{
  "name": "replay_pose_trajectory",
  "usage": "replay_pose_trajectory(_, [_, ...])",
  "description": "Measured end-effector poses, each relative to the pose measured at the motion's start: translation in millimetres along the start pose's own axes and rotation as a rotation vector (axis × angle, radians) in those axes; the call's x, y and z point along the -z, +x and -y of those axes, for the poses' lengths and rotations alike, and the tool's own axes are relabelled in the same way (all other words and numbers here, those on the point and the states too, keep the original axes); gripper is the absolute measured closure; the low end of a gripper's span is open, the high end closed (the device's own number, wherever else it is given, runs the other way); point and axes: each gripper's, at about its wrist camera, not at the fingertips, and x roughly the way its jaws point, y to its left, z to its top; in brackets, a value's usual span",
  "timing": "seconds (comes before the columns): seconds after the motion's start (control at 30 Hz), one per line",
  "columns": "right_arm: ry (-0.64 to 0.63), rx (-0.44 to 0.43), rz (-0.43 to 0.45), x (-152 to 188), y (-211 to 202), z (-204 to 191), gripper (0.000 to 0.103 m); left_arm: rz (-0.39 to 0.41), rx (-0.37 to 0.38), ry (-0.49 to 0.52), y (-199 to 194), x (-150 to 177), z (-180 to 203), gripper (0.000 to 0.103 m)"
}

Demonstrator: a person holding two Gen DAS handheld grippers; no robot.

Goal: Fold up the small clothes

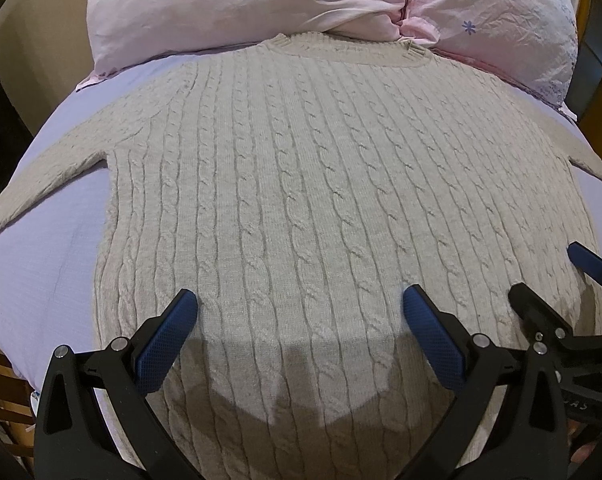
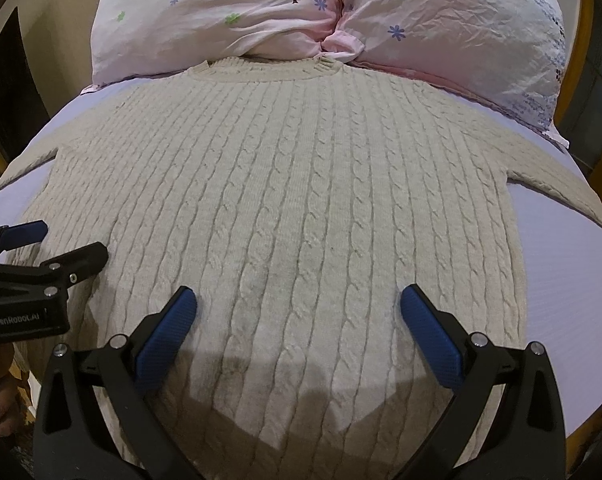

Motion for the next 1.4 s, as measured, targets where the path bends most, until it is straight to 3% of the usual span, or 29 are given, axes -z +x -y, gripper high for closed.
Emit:
replay_pose_trajectory(0.1, [0.021, -0.020, 0.006, 1, -6, 14, 0.002, 0.020, 0.004, 0.003, -1, 3, 0, 0.001])
replay_pose_trajectory(0.2, [0.140, 0.022, 0.070, 0, -25, 56, 0.002, 0.045, 0.007, 0.002, -4, 8, -1, 0.001])
replay_pose_trajectory(0.27, [0.273, 0.080, 0.115, -2, -40, 104, 0.002, 0.050, 0.008, 0.001, -4, 7, -1, 0.001])
replay_pose_trajectory(0.33, [0.452, 0.071, 0.157, -2, -50, 166, 0.002, 0.060, 0.009, -0.002, -5, 8, -2, 0.001])
replay_pose_trajectory(0.43, [0.751, 0.083, 0.141, 5, -48, 259, 0.002, 0.065, 0.012, -0.004, -5, 8, -2, 0.001])
replay_pose_trajectory(0.6, [1.106, -0.013, 0.147, 27, -34, 359, 0.009, 0.072, 0.029, -0.024, -6, 7, -6, 0.001])
replay_pose_trajectory(0.8, [1.222, -0.132, 0.177, 14, -13, 395, 0.010, 0.088, 0.089, -0.088, -7, 0, -16, 0.001])
replay_pose_trajectory(0.9, [1.264, -0.150, 0.211, 10, -6, 406, 0.012, 0.125, 0.221, -0.196, -11, -4, -36, 0.001])
replay_pose_trajectory(0.97, [1.303, -0.164, 0.232, 1, 2, 411, 0.024, 0.151, 0.311, -0.270, -12, -6, -49, 0.001])
replay_pose_trajectory(1.03, [1.322, -0.182, 0.240, -2, 10, 416, 0.050, 0.192, 0.393, -0.377, -13, -8, -70, 0.001])
replay_pose_trajectory(1.1, [1.338, -0.221, 0.214, 0, 22, 418, 0.091, 0.233, 0.368, -0.443, -16, -12, -86, 0.001])
replay_pose_trajectory(1.2, [1.326, -0.247, 0.234, 3, 28, 416, 0.094, 0.299, 0.295, -0.496, -24, -16, -106, 0.001])
replay_pose_trajectory(1.4, [1.214, -0.172, 0.339, -14, 4, 394, 0.095, 0.374, 0.081, -0.515, -38, -24, -144, 0.001])
